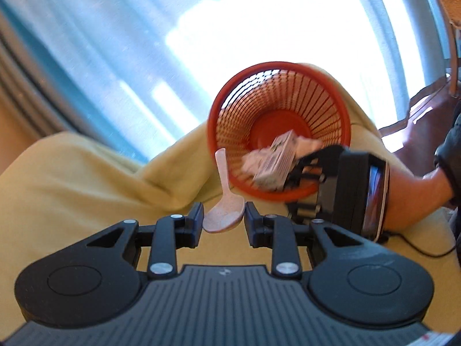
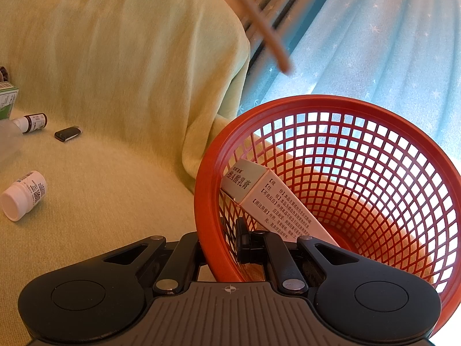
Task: Organize objects
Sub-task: 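Carry the pink spoon with the left gripper and drop it into the wastebasket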
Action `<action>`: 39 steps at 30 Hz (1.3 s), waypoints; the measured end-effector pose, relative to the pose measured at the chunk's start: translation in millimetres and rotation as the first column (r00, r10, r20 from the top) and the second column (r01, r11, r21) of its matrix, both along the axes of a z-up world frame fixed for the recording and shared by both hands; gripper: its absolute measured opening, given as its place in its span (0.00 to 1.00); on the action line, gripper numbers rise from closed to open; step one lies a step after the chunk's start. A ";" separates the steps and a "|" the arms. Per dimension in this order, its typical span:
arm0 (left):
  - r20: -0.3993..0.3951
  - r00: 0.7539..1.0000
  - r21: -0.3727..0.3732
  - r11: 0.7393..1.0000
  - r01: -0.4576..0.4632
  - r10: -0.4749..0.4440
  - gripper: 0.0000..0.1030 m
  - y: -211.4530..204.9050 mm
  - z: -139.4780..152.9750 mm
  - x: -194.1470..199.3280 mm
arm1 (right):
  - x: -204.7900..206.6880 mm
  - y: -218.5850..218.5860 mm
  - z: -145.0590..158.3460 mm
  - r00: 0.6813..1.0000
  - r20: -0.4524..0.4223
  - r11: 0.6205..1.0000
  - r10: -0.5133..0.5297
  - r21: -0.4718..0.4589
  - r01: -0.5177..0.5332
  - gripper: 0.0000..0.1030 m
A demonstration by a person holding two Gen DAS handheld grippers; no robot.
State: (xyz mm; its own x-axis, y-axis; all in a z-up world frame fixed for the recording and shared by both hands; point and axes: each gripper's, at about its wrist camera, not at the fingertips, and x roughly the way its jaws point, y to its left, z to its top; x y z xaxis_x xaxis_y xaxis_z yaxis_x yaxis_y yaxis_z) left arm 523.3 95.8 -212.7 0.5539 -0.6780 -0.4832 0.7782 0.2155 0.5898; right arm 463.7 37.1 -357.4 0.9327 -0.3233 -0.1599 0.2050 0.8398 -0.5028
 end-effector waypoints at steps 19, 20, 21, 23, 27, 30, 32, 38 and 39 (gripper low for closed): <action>-0.007 0.999 0.036 0.998 0.050 -0.050 0.24 -114.0 -23.1 35.5 | 2.3 0.9 -0.4 1.000 -0.003 1.000 0.004 0.004 -0.004 0.02; -0.020 0.998 0.031 0.998 0.053 -0.052 0.24 -111.6 -21.7 36.0 | 2.4 0.9 -0.5 1.000 -0.003 1.000 0.004 0.004 -0.004 0.02; -0.030 0.998 0.026 0.998 0.053 -0.052 0.24 -109.0 -19.7 35.7 | 2.2 0.7 -0.4 1.000 -0.002 1.000 0.004 0.005 -0.004 0.02; -0.022 0.999 0.026 0.999 0.045 -0.045 0.25 -102.8 -16.3 35.7 | 2.1 -0.2 -0.1 1.000 0.000 1.000 0.004 0.009 -0.004 0.02; -0.025 1.000 0.021 1.000 0.012 -0.011 0.30 -83.4 -10.3 40.4 | 2.8 -0.5 -0.8 1.000 -0.001 1.000 0.004 0.007 -0.004 0.03; -0.019 0.999 0.022 0.999 -0.030 0.031 0.31 -63.4 -7.8 45.8 | 2.5 -1.0 -1.0 1.000 0.001 1.000 0.004 0.009 -0.004 0.03; -0.016 0.998 0.019 0.998 -0.066 0.066 0.33 -47.5 -7.1 51.1 | 4.4 0.9 -2.2 1.000 0.001 1.000 0.005 0.010 -0.005 0.03; -0.019 0.983 0.044 0.983 -0.181 0.182 0.35 2.8 -14.4 68.4 | 4.4 0.8 -2.0 1.000 0.000 1.000 0.005 0.008 -0.005 0.03; -0.021 0.979 0.050 0.978 -0.201 0.202 0.36 11.1 -16.4 71.2 | 3.1 0.8 -0.3 1.000 0.000 1.000 0.005 0.008 -0.005 0.03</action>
State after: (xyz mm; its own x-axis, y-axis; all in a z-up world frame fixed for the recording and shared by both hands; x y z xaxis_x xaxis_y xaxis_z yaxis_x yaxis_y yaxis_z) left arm 594.5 106.9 -229.1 0.6641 -0.5294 -0.5279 0.7365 0.3418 0.5838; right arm 466.8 37.9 -357.8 0.9342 -0.3177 -0.1626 0.2009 0.8447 -0.4962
